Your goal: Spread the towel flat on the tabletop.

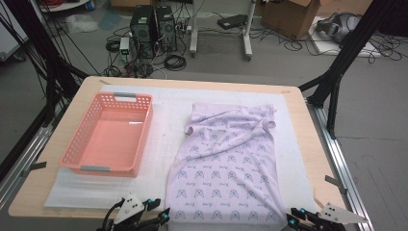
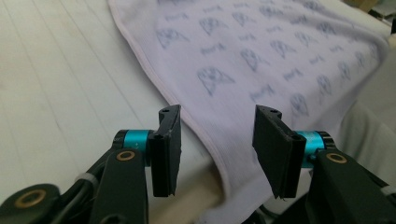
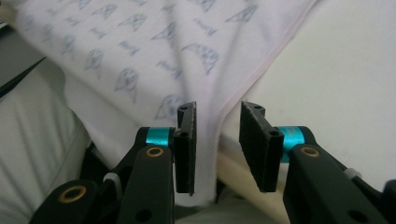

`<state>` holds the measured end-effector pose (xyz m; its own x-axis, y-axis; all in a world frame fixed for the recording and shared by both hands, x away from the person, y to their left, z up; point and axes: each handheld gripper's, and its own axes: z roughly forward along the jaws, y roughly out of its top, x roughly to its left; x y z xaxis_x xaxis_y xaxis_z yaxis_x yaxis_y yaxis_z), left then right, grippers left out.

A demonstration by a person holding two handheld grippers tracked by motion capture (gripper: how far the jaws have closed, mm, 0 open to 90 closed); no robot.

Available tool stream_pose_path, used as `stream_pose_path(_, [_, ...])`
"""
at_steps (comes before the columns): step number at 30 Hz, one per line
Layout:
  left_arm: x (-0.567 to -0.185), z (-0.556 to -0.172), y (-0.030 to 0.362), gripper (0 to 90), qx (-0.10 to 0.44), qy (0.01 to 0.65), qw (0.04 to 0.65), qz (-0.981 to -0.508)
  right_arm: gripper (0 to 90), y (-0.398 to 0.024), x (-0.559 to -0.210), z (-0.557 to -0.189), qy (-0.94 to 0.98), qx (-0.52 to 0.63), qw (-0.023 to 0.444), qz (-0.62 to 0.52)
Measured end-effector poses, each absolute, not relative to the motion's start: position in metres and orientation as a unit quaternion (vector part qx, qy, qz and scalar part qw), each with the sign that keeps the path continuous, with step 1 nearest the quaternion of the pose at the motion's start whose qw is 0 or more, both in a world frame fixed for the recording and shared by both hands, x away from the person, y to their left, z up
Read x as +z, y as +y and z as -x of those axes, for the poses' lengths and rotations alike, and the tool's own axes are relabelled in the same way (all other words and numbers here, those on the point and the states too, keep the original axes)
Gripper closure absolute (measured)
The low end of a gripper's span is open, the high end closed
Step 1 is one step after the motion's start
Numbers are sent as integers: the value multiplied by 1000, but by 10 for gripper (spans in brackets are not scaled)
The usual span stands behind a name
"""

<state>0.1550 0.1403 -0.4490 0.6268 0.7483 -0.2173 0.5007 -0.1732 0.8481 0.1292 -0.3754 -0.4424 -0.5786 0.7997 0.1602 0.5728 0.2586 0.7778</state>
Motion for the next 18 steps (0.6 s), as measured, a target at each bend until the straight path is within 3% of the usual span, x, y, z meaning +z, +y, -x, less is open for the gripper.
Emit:
stream_pose_path(8, [-452, -210, 129, 477, 129, 448, 484, -741, 595, -360, -442, -169, 770, 386, 189, -472])
stream_pose_path(13, [-461, -216, 107, 464, 133, 437, 474, -753, 611, -349, -450, -192, 773, 364, 203, -479])
stream_pose_path(14, [-461, -215, 104, 525, 147, 427, 467, -761, 689, -348, -450, -192, 772, 367, 205, -476])
stream_pose_path(15, [-462, -211, 101, 676, 174, 418, 455, -767, 817, -348, -450, -192, 774, 372, 198, -473])
stream_pose_path(16, [-462, -210, 102, 817, 155, 421, 461, -765, 869, -348, -450, -190, 778, 381, 181, -465])
stream_pose_path(18, [-460, -206, 104, 864, 146, 428, 460, -764, 881, -349, -450, -187, 780, 381, 177, -463])
